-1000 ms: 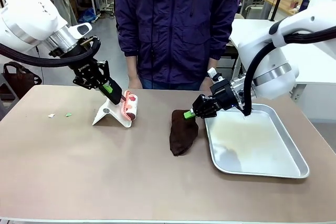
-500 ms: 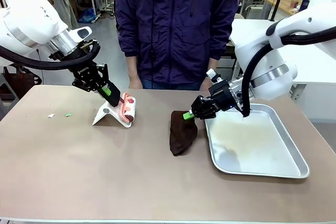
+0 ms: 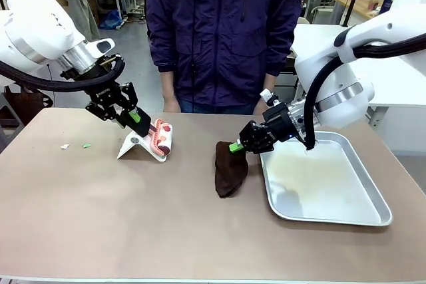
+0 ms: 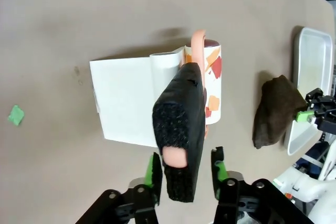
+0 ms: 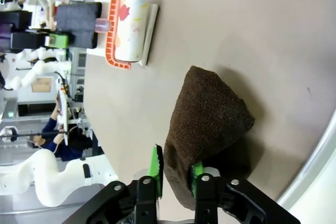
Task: Clean the surface of the table.
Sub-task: Return the Lint Roller and towel to their original positions.
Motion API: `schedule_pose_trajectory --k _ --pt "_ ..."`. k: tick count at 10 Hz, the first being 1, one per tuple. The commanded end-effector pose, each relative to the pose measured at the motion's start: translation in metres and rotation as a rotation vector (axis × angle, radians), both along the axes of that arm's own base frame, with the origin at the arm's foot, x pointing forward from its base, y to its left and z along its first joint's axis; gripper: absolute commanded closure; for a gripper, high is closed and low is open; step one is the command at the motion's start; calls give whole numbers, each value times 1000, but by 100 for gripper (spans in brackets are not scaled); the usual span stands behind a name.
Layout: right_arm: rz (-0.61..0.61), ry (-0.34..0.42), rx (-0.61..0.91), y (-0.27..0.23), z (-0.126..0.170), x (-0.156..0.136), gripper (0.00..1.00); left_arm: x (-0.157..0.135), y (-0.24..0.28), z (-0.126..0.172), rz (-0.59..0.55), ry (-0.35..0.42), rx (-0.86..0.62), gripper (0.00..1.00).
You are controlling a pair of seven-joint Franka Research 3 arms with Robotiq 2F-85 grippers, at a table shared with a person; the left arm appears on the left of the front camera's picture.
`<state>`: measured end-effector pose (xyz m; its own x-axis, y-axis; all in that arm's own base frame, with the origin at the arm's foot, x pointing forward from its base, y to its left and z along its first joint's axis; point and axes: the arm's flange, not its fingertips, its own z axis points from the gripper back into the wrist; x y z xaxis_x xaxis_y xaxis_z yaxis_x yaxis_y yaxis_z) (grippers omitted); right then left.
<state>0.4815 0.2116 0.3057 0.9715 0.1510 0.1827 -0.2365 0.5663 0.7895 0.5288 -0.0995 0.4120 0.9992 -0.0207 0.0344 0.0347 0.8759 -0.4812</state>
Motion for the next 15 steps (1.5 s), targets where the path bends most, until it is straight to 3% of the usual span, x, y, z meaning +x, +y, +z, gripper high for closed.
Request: schedule_pose_trajectory --k 1,2,3,4,5,7,9,10,13,15 --pt "-34 0 -26 8 6 3 0 -5 7 5 16 2 13 0" --pt "-33 -6 -41 10 8 1 0 -7 11 8 18 -6 7 0" --pt "-30 -9 -68 11 11 -1 13 -10 16 10 20 -10 -2 0" --pt "-17 -17 -108 14 18 -3 3 -15 25 14 19 -13 -23 0" --pt "2 -26 -176 18 33 -6 0 -23 37 19 10 -5 -66 0" --pt "19 24 -378 28 63 -8 0 -50 65 29 -18 -22 -152 0" --pt "-54 46 -601 28 94 -12 0 -95 105 37 -35 -63 -269 0" --pt "-93 57 -628 21 104 -17 0 -121 128 41 -52 -75 -330 0" --pt "-130 102 -433 -30 114 -58 0 -216 193 25 -224 -73 -553 0" --pt "-139 113 -264 -70 113 -95 0 -243 219 -4 -148 -107 -686 0"
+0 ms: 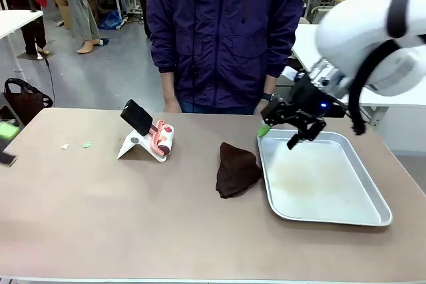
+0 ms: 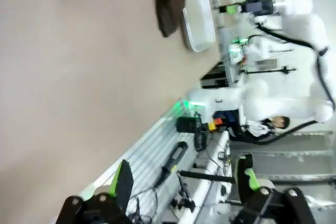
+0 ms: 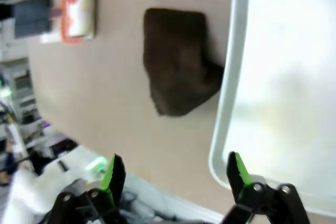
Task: Clean the surface of the table.
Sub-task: Return the Lint Roller and towel to their original positions.
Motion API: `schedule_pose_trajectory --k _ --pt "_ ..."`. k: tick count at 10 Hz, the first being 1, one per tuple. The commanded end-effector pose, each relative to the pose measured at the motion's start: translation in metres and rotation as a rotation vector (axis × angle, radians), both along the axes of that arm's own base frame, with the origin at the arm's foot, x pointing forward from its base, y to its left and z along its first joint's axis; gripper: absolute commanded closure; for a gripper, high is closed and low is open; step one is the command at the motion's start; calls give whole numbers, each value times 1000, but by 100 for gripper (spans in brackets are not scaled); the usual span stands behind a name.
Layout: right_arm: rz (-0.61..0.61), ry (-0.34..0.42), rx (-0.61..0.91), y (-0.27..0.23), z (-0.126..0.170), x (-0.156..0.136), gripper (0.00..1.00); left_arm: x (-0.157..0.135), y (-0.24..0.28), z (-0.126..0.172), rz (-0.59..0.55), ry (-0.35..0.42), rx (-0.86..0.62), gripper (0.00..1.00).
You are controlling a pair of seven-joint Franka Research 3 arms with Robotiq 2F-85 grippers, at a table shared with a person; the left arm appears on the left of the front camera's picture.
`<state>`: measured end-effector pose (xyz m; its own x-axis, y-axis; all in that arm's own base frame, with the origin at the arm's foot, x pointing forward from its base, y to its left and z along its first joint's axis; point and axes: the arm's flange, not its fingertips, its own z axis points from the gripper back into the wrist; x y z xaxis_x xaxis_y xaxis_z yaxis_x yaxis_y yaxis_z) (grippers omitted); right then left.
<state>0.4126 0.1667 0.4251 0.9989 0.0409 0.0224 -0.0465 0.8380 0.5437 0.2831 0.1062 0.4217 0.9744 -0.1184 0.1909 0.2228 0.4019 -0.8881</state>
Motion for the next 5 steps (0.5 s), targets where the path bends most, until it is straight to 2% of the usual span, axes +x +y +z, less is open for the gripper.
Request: schedule_pose_trajectory --k 1,2,3,4,5 --pt "22 -22 207 -42 -10 -41 0 1 21 -24 66 20 -79 0" --pt "50 -43 352 -61 -14 -53 0 4 22 -30 72 23 -110 0" --pt "54 -88 599 -79 -23 -57 0 13 22 -33 59 23 -133 0" --pt "-16 -118 715 -85 -34 -51 0 28 16 -36 70 39 -145 0" --pt "-90 -131 724 -78 -45 -35 0 -4 27 -33 76 43 -100 0"
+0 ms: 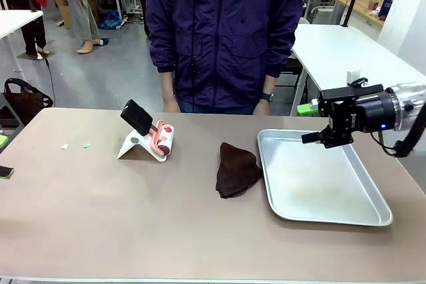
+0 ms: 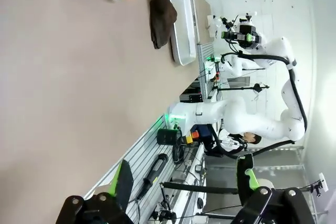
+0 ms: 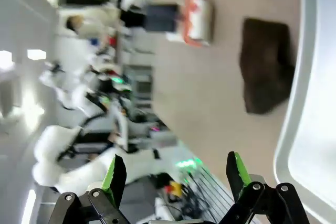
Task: Clean the surface of the table.
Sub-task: Return the Lint Roller and towel to their original positions.
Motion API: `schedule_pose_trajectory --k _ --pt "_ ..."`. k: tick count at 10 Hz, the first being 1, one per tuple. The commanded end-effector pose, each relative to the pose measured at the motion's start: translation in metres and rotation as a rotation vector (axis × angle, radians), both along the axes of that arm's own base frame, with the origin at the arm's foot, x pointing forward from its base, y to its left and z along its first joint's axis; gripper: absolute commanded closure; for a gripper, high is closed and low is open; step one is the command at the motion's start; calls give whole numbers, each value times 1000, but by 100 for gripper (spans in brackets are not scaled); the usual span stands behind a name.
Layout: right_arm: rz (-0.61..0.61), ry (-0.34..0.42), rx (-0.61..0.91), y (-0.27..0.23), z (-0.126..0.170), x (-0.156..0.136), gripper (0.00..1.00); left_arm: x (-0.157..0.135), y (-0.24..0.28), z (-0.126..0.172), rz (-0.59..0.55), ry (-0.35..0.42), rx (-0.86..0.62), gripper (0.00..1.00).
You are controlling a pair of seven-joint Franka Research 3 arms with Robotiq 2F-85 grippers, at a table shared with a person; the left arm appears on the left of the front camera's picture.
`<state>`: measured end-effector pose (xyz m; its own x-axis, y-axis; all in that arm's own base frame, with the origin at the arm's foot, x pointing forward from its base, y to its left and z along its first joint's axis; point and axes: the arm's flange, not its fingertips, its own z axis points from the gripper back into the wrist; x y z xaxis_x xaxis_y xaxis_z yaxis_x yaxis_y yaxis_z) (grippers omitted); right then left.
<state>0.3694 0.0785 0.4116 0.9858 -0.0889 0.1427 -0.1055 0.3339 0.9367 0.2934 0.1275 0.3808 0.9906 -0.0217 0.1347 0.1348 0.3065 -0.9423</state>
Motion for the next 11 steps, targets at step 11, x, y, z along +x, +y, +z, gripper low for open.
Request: schedule_pose_trajectory --k 11 --pt "49 11 -117 10 7 -8 0 -14 6 8 -1 -22 21 0"
